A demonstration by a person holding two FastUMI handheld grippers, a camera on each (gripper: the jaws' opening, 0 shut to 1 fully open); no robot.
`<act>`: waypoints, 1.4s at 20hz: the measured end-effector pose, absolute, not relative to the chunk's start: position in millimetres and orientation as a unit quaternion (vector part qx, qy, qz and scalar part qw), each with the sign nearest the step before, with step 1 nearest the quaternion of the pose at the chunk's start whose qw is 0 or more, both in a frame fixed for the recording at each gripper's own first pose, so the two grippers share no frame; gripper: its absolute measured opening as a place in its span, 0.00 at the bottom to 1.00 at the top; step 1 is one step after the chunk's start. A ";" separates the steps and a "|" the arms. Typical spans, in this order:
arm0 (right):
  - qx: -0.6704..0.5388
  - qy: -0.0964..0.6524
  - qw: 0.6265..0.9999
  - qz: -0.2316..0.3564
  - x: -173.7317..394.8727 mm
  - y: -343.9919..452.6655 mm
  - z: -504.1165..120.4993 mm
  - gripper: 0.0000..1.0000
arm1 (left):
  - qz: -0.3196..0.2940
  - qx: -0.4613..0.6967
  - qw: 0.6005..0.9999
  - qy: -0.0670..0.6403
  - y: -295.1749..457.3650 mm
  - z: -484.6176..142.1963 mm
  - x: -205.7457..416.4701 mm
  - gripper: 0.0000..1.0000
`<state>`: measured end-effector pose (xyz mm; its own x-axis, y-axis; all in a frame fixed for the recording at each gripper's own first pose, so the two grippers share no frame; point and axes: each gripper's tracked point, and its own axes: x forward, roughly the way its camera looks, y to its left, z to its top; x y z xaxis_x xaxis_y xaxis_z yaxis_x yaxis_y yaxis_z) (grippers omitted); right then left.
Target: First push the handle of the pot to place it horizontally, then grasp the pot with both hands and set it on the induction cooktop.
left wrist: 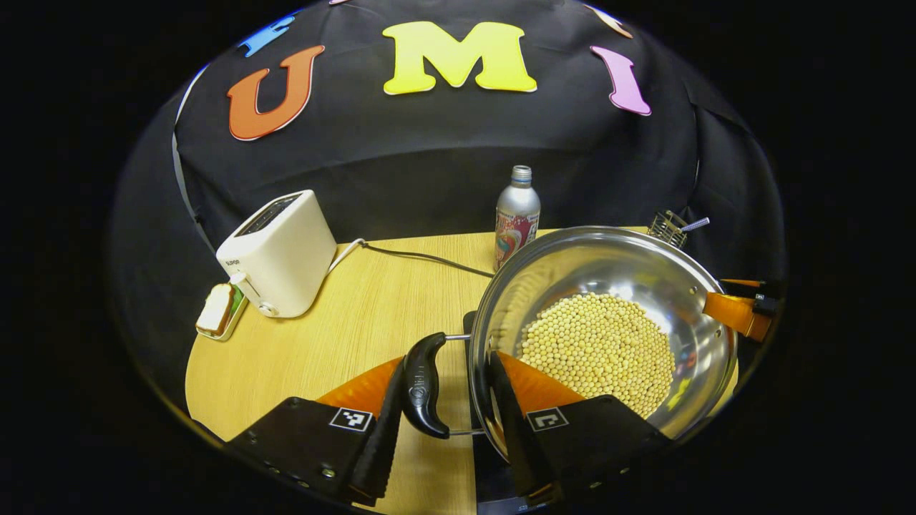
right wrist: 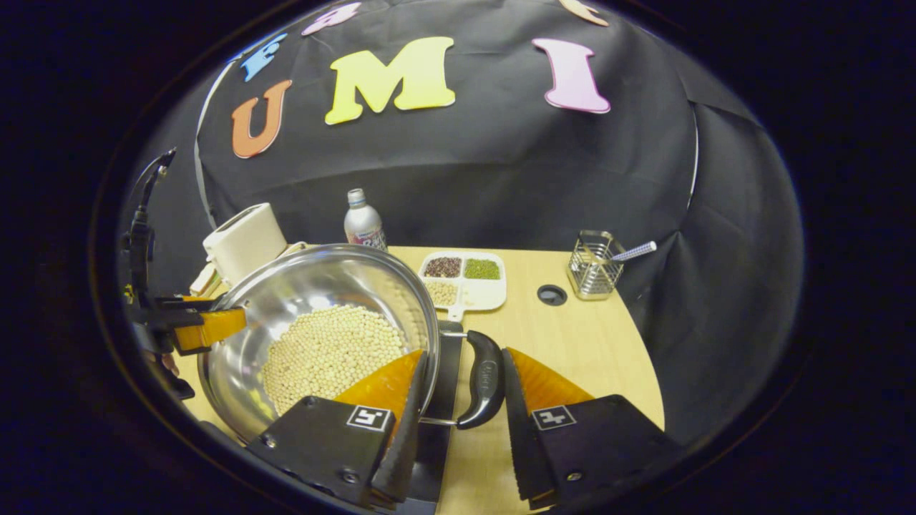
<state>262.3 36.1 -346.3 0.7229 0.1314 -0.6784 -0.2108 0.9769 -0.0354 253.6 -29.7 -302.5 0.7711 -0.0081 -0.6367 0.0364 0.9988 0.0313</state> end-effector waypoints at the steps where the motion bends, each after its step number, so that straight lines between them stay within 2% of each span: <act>1: -0.053 0.362 0.926 0.092 263.0 36.1 -351.7 0.55 | -0.014 0.020 0.940 0.341 -29.6 -308.8 254.3 0.63; 2: -0.049 0.364 0.925 0.090 261.3 33.6 -359.1 0.58 | -0.014 0.016 0.938 0.345 -30.7 -313.3 253.5 0.63; 3: -0.026 0.361 0.928 0.093 264.0 34.3 -366.5 0.55 | -0.016 0.021 0.949 0.314 -29.5 -306.0 263.8 0.63; 4: -0.016 0.356 0.930 0.094 262.8 36.0 -363.2 0.57 | -0.016 0.018 0.944 0.329 -30.0 -309.5 257.5 0.63; 9: 0.008 0.329 0.941 0.084 263.6 34.1 -360.5 0.59 | -0.034 0.022 0.951 0.308 -29.3 -310.9 258.8 0.63; 10: 0.013 0.324 0.942 0.083 262.7 34.3 -360.3 0.60 | -0.037 0.022 0.950 0.308 -29.1 -311.4 258.4 0.73; 11: 0.017 0.320 0.944 0.082 262.9 34.1 -359.5 0.60 | -0.039 0.023 0.951 0.307 -29.0 -311.7 259.7 0.65; 14: 0.021 0.309 0.948 0.078 260.6 31.0 -357.1 0.64 | -0.016 0.016 0.949 0.314 -22.5 -317.0 256.9 0.68; 15: 0.021 0.303 0.949 0.079 260.1 30.4 -353.8 0.67 | -0.009 0.020 0.950 0.312 -19.5 -313.7 251.8 0.79; 17: 0.008 0.288 0.955 0.076 253.6 27.3 -346.0 0.68 | -0.004 0.030 0.954 0.299 -18.1 -305.2 246.2 0.89; 19: -0.005 0.266 0.961 0.069 246.0 21.7 -334.0 0.79 | 0.001 0.025 0.960 0.279 -16.6 -291.1 237.1 0.93; 23: -0.021 0.226 0.971 0.069 212.2 17.8 -308.5 0.92 | 0.006 -0.009 0.973 0.230 -20.7 -261.3 211.6 0.96; 28: -0.022 0.189 0.980 0.067 161.7 13.4 -280.9 0.94 | 0.005 -0.005 0.979 0.203 -27.7 -242.2 162.2 0.96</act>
